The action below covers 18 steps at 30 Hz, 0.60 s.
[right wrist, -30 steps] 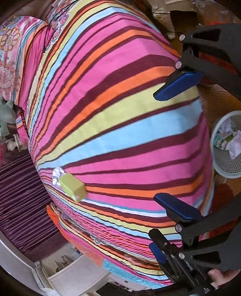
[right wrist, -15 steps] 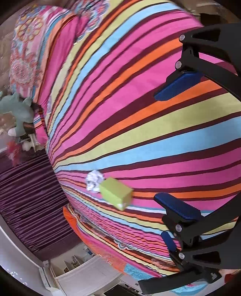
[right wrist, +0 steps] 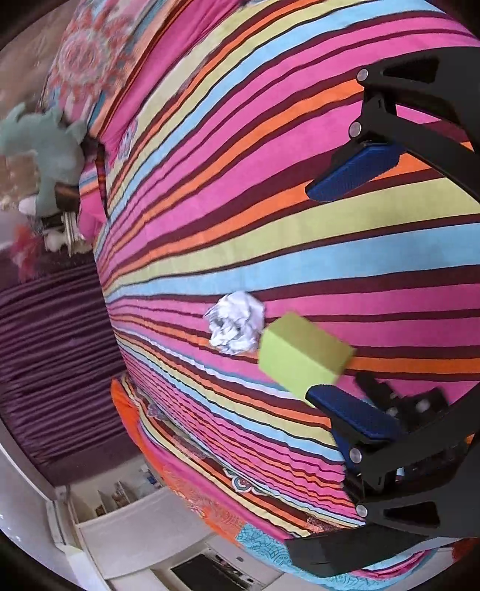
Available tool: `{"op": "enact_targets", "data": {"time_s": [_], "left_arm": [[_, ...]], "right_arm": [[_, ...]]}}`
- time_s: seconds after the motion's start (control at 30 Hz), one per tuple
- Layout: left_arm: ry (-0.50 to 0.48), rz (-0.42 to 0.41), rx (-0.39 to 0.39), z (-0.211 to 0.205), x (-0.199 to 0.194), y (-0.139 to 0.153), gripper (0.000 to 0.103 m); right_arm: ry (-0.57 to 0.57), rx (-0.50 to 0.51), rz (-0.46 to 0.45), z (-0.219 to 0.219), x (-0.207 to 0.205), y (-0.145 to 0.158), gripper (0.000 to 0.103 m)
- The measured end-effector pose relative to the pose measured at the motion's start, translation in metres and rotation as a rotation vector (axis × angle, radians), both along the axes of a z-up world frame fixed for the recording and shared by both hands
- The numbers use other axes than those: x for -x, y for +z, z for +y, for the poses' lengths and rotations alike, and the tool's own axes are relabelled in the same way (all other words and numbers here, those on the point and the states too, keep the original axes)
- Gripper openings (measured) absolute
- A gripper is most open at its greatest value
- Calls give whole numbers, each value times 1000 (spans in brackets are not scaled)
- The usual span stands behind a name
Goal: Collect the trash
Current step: 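Grasp the lime-green box with left tool while right tool grasps crumpled paper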
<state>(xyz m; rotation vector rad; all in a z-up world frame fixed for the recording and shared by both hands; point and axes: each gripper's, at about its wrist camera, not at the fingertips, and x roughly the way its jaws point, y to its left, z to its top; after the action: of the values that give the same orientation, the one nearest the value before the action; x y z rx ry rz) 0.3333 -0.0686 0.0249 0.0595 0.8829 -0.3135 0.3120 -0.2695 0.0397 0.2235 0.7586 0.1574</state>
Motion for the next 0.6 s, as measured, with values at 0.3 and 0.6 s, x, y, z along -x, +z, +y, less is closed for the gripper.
{"op": "enact_targets", "data": {"time_s": [0.3, 0.6], "left_arm": [[-5, 16, 42, -6, -29, -12, 77], [-12, 29, 61, -11, -48, -22, 77]], "right_arm": [[111, 22, 68, 21, -75, -11, 95], [166, 46, 149, 42, -122, -28, 95]]}}
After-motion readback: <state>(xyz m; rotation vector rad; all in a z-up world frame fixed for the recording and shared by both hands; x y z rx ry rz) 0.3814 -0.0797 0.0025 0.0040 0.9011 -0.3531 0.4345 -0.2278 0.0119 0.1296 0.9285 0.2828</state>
